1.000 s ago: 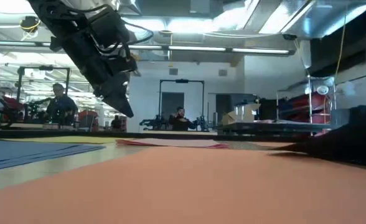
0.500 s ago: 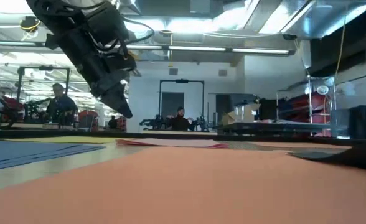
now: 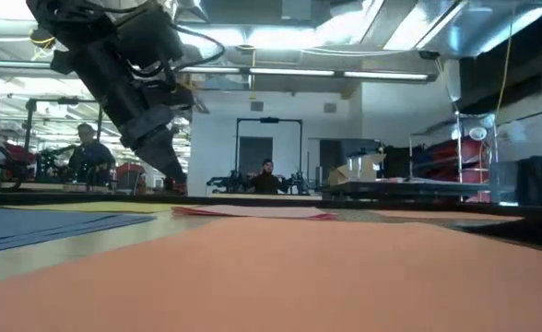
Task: Organize paper
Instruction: Stack the black paper on top of the stacked black papers
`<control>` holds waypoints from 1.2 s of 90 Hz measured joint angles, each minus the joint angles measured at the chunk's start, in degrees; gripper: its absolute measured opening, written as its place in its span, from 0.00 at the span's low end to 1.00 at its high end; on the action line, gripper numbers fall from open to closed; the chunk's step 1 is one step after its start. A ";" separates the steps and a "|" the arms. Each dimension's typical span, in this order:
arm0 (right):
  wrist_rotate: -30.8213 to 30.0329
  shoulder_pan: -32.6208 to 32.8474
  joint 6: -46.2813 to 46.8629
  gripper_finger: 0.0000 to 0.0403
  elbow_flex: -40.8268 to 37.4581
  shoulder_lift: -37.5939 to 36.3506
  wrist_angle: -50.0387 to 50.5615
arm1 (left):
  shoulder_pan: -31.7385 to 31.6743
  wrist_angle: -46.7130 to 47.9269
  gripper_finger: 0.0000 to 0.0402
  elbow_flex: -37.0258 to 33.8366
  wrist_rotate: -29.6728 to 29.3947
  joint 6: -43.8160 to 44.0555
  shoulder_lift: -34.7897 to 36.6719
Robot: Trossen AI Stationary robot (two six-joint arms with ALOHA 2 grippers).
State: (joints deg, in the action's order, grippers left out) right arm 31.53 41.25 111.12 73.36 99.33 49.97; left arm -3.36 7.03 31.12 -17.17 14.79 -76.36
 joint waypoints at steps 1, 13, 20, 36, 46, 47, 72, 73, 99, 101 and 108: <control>0.03 0.20 0.07 0.00 0.00 0.00 0.24 | 0.05 0.04 0.02 -0.06 0.00 0.08 0.00; 0.16 2.30 1.98 0.00 0.02 -0.04 1.51 | 1.01 -0.22 0.02 -0.90 -0.03 1.22 0.00; 0.20 3.06 3.13 0.00 0.02 -0.04 0.97 | 1.47 -0.42 0.02 -1.09 -0.02 1.38 0.00; -0.73 3.84 4.62 0.00 0.02 -0.04 1.52 | 2.48 -0.32 0.02 -1.67 -0.02 1.80 0.00; -1.62 3.77 4.58 0.04 0.02 -0.04 1.98 | 3.11 -0.31 0.02 -1.67 -0.04 2.48 0.00; -1.75 3.77 4.58 0.05 0.02 -0.04 2.03 | 3.19 -0.31 0.02 -1.67 -0.02 2.54 0.00; -3.56 3.75 4.34 0.40 0.02 -0.04 2.13 | 3.55 -0.33 0.02 -1.67 -0.04 2.53 0.00; -3.56 3.75 4.27 0.41 0.02 -0.04 2.13 | 3.55 -0.34 0.02 -1.67 -0.04 2.52 0.00; -3.78 3.77 3.96 0.51 0.02 -0.04 2.60 | 3.55 -0.35 0.02 -1.67 -0.04 2.42 0.00; -3.91 3.77 3.96 0.51 0.02 -0.04 2.72 | 3.55 -0.30 0.02 -1.67 -0.04 2.40 0.00; -3.97 3.77 3.97 0.51 0.02 -0.04 2.96 | 3.55 -0.16 0.02 -1.67 -0.02 2.40 0.00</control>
State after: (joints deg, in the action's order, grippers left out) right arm 27.56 45.01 115.09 73.38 99.29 52.93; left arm 0.19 6.87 29.45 -17.19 17.19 -76.36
